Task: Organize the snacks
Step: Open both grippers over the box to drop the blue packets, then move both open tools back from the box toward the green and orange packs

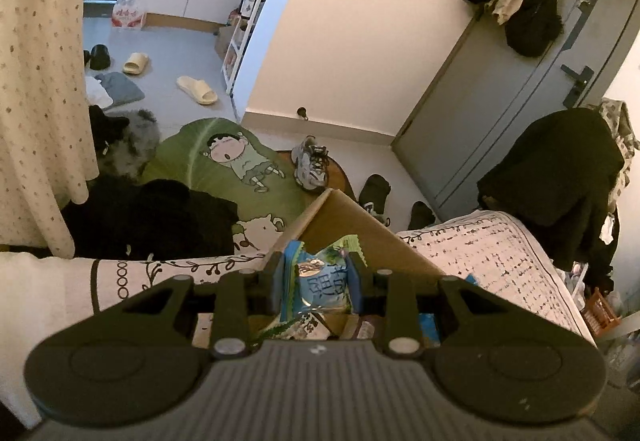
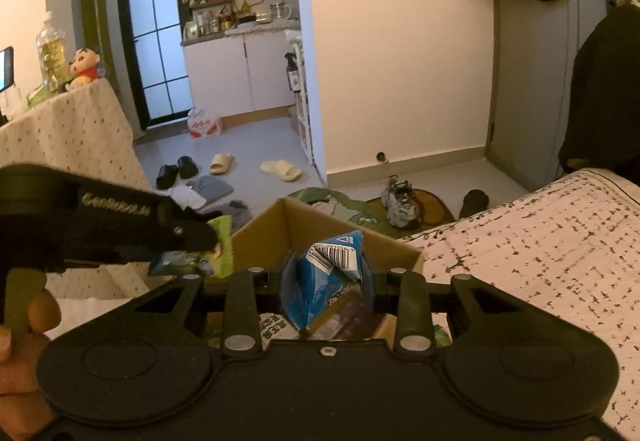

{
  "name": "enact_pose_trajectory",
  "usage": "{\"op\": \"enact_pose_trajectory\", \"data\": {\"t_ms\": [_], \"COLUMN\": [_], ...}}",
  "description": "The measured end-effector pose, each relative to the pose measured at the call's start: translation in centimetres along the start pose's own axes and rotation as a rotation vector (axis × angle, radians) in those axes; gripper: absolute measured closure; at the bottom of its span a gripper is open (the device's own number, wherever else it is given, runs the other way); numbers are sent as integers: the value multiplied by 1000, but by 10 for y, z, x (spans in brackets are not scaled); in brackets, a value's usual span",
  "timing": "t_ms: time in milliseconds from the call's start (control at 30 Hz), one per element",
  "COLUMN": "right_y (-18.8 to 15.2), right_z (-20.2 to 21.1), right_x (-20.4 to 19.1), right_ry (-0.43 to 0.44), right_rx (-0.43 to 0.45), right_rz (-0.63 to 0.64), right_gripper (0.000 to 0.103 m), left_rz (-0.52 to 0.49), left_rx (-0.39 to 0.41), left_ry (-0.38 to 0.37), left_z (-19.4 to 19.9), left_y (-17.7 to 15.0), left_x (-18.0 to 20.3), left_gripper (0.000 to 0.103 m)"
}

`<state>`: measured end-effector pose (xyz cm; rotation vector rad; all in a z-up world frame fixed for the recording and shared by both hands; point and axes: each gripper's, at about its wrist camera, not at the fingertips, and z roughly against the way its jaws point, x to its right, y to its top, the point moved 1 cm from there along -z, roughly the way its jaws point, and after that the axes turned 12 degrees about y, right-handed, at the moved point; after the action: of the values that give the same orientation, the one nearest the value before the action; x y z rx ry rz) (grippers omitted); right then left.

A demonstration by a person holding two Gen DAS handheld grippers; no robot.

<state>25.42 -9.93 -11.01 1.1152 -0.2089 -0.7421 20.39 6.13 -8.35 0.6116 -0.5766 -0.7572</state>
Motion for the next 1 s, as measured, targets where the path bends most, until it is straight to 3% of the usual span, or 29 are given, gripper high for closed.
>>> {"op": "enact_pose_trajectory", "data": {"t_ms": [267,500,533,567,633,800,867,900,1000], "right_y": [2,6,7,9,10,15,15,15,14], "right_z": [-1,0,1,3,6,18,25,29,35], "right_x": [2,0,0,-1,-2,1,2,2,6], "right_ry": [-11,-2,5,11,-5,-48,-69,-77,-110], "right_rx": [-5,45,59,69,69,38,36,40,21], "right_rz": [-17,-14,-12,-6,10,5,-4,-2,-5], "right_gripper": [70,67,62,49,26,19,3,0,0], "left_rz": [0,15,12,9,4,-47,-78,-84,-84], "left_rx": [-41,-33,-27,-21,-13,-20,-42,-49,-44], "left_ry": [-27,22,33,44,72,115,127,130,112], "left_z": [-12,-6,-4,-3,2,10,9,9,12], "left_y": [0,2,3,4,5,6,6,6,0], "left_x": [8,0,-1,-2,-2,3,5,5,2], "left_gripper": [67,49,45,42,27,17,15,15,12]}}
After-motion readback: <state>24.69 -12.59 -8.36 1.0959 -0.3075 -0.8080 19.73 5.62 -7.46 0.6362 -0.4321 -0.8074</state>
